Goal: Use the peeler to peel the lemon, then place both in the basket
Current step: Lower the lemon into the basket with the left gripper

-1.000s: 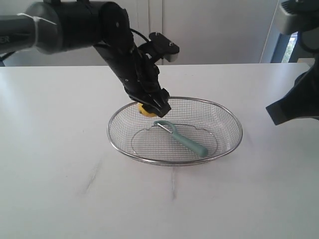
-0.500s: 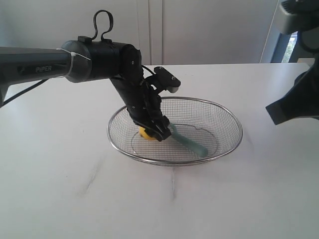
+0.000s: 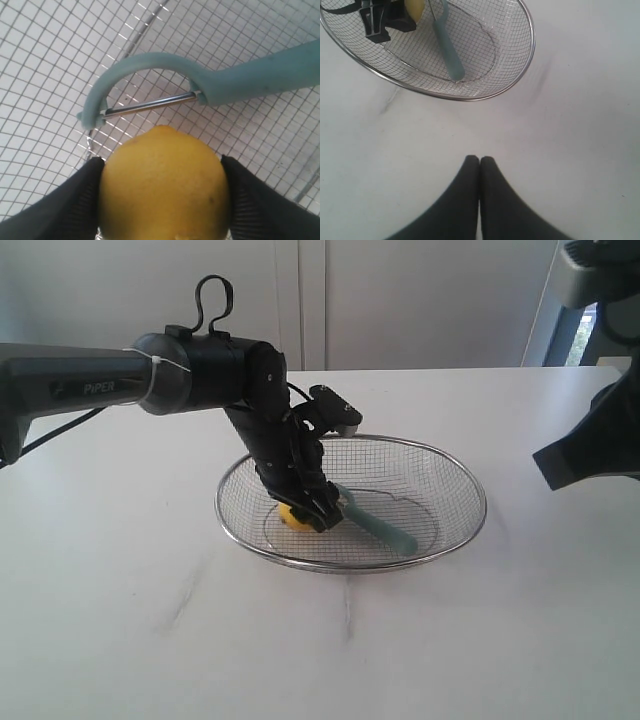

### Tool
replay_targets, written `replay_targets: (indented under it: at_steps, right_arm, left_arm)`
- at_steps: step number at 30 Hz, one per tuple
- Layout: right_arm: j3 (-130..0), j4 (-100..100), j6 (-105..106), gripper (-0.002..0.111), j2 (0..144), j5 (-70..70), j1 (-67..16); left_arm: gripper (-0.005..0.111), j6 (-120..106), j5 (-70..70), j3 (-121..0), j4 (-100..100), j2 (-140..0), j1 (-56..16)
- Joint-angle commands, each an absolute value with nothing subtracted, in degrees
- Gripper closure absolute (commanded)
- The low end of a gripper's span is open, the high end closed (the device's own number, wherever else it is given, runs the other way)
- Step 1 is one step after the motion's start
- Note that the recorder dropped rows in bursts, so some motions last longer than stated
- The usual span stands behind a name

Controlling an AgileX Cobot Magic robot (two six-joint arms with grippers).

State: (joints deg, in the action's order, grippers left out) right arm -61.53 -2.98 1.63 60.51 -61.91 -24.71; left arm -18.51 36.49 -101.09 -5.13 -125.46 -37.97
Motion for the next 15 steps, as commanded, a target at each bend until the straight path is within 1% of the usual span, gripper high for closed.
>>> replay_targets:
  at_steps: [1,5,11,15]
  right_arm:
    - [-61.3,-3.4,1.5,0.108,60.0,-61.2,-24.5]
    - [-61.3,-3.4,1.5,0.108,60.0,-61.2,-24.5]
    - [-61.3,-3.4,1.5,0.108,60.0,-61.2,-24.5]
    - [-61.3,-3.4,1.5,0.108,60.0,-61.2,-24.5]
  left_arm:
    - [0.099,-17.9,37.3,-101.5,-5.7,-125.4,-38.2]
    - [0.080,-17.9,37.3,-101.5,-5.7,-125.4,-38.2]
    - [0.048,-17.9,38.6,-101.5,-5.7,-125.4,-38.2]
    - [0.036,-17.9,39.8,-101.8,-5.7,-125.3,-38.2]
